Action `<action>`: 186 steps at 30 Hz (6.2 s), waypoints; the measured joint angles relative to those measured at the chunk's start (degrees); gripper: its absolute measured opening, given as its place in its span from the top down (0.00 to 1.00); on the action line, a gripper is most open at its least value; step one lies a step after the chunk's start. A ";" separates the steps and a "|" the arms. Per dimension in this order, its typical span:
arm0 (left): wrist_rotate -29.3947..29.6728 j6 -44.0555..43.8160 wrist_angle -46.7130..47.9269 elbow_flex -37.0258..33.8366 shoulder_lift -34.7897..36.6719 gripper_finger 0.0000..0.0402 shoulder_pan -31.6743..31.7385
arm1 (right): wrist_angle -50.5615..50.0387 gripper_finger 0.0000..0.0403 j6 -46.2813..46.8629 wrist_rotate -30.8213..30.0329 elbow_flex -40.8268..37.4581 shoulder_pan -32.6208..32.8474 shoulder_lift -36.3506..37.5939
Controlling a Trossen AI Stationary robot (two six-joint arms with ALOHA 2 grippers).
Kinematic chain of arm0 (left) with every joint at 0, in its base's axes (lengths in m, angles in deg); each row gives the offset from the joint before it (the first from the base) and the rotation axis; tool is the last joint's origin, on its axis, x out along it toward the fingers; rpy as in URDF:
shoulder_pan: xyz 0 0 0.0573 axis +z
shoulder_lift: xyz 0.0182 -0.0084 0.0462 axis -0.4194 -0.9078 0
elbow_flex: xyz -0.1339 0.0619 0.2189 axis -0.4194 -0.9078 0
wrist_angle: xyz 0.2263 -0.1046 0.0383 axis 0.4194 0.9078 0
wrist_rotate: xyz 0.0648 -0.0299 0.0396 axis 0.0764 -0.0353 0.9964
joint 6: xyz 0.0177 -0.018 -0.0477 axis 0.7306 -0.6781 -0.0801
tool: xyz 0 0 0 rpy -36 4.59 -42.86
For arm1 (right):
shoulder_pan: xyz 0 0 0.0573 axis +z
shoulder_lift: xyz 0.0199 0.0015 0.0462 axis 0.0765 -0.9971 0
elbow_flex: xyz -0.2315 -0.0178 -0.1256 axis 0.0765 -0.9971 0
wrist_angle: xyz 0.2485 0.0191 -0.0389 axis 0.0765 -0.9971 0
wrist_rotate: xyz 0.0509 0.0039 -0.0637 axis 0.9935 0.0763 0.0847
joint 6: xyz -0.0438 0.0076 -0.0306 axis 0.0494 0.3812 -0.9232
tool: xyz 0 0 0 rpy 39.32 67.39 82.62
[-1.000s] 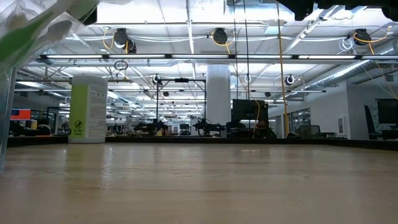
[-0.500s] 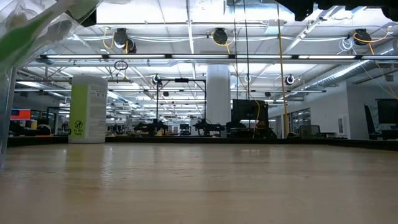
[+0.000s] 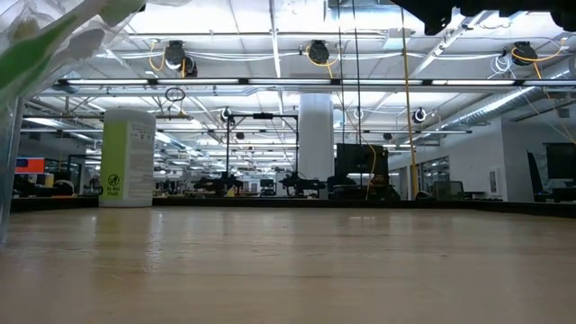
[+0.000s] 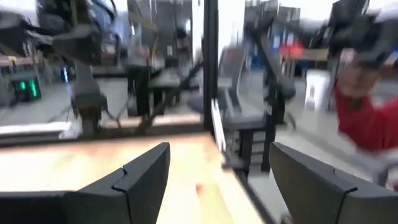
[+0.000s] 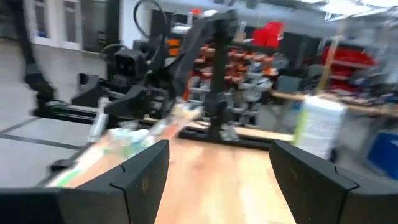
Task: Pick & Place toothbrushing station
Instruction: Put the green toothbrush into the transparent organizer
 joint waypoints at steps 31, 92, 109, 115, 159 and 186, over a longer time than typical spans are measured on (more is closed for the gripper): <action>1.40 -2.00 44.02 13.97 9.42 0.30 -1.80 | -22.90 0.33 25.70 1.67 61.33 15.94 -74.46; -18.39 -0.99 93.20 35.54 10.85 0.30 28.21 | -81.68 0.98 9.28 -23.91 63.84 2.73 -52.87; -25.67 -1.15 98.17 35.52 10.85 0.42 40.76 | -70.35 0.98 -6.31 -20.14 63.80 -4.47 -51.45; -25.93 -2.90 100.90 35.52 10.85 0.84 40.74 | -68.98 0.93 -5.99 -16.45 63.80 -5.73 -51.45; -46.78 -9.80 24.79 9.33 10.93 0.99 54.70 | 21.11 0.55 5.97 8.09 1.47 -22.54 -19.46; -46.69 -6.41 27.30 9.51 10.63 0.98 53.55 | 39.27 0.82 8.79 19.58 13.00 -23.11 -35.97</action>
